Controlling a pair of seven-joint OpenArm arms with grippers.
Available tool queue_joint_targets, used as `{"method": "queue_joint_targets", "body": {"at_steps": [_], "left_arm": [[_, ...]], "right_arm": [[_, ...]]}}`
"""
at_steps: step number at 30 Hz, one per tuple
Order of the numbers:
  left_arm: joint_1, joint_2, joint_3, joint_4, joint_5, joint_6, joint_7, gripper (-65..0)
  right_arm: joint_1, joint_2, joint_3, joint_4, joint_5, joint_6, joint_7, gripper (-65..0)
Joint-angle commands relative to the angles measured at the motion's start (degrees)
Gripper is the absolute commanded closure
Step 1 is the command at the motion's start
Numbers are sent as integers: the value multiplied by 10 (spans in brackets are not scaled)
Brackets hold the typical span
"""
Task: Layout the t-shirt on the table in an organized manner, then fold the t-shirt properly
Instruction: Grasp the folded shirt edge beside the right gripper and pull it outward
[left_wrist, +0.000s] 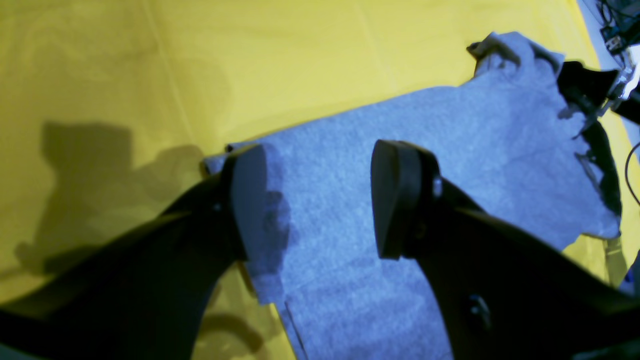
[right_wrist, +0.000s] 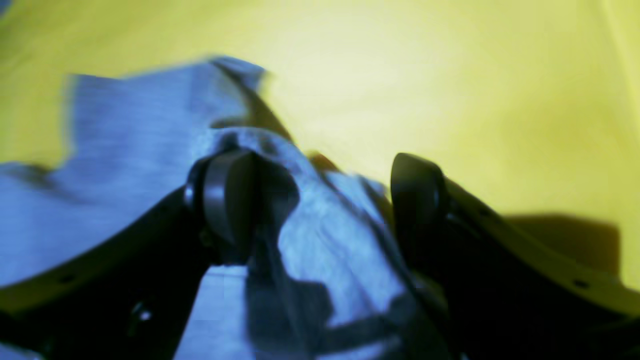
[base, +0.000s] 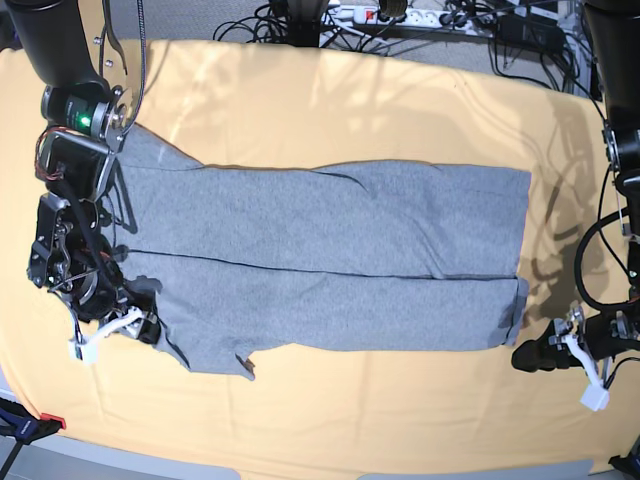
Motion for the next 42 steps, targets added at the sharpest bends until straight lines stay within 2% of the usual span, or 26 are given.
{"method": "queue_joint_targets", "body": {"at_steps": [1, 4, 17, 19, 20, 22, 24, 25, 28, 33, 39, 41, 42], "left_arm": [[-21, -10, -4, 10, -14, -3, -13, -347], [-21, -10, -4, 10, -14, -3, -12, -347], [-21, -6, -4, 10, -20, -3, -17, -347], [-21, -7, -4, 10, -20, -3, -17, -347], [-21, -7, -4, 10, -20, -3, -17, -347], [-21, -7, -4, 10, -20, -3, -17, -347], [-21, -7, -4, 10, -20, -3, -17, -347], [-21, -7, -4, 10, -20, -3, -17, -347], [-21, -7, -4, 10, -20, -3, -17, -347], [-21, -7, -4, 10, -20, -3, -17, -347], [-21, -7, -4, 10, -20, -3, -17, -347], [-21, -7, -4, 10, -20, -3, -17, -347], [-21, -7, -4, 10, -20, -3, -17, -347]], "right_arm": [[33, 9, 2, 10, 21, 21, 10, -419], [57, 8, 2, 10, 44, 53, -5, -419], [53, 3, 1, 9, 10, 52, -6, -419], [52, 2, -5, 8, 7, 40, -5, -402], [52, 0, -11, 8, 5, 35, -4, -368], [52, -3, -29, 8, -8, 31, -3, -239], [52, -3, -54, 8, -28, 17, 18, -50], [54, -2, -63, 8, -45, 8, 31, 0], [64, -2, -71, 10, -82, -10, 55, 0], [95, -1, -71, 16, -86, -12, 61, 0], [129, -1, -71, 16, -131, -122, 62, 0], [136, -1, -71, 16, -130, -139, 62, 0], [139, -1, -71, 17, -128, -136, 63, 0]]}}
